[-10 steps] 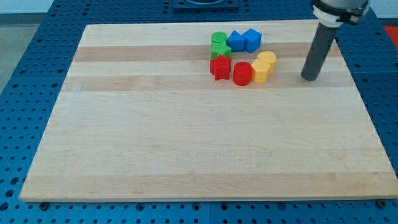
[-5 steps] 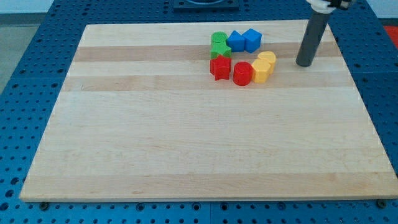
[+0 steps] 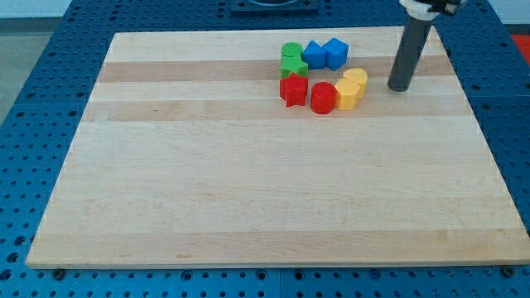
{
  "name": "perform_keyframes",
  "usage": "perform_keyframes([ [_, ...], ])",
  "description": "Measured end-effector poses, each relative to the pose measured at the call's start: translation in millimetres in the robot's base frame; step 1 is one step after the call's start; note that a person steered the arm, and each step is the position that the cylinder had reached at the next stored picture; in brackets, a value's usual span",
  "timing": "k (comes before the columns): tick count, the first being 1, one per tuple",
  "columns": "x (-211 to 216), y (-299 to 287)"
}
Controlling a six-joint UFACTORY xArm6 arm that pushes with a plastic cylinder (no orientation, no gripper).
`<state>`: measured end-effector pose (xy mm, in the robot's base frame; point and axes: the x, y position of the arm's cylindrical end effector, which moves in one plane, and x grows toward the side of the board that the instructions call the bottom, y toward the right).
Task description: Slightly push yellow heart above to yellow hexagon
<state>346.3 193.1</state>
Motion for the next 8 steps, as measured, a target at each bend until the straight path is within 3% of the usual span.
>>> perform_keyframes([
  [5, -6, -45],
  [7, -6, -45],
  [8, 15, -31],
])
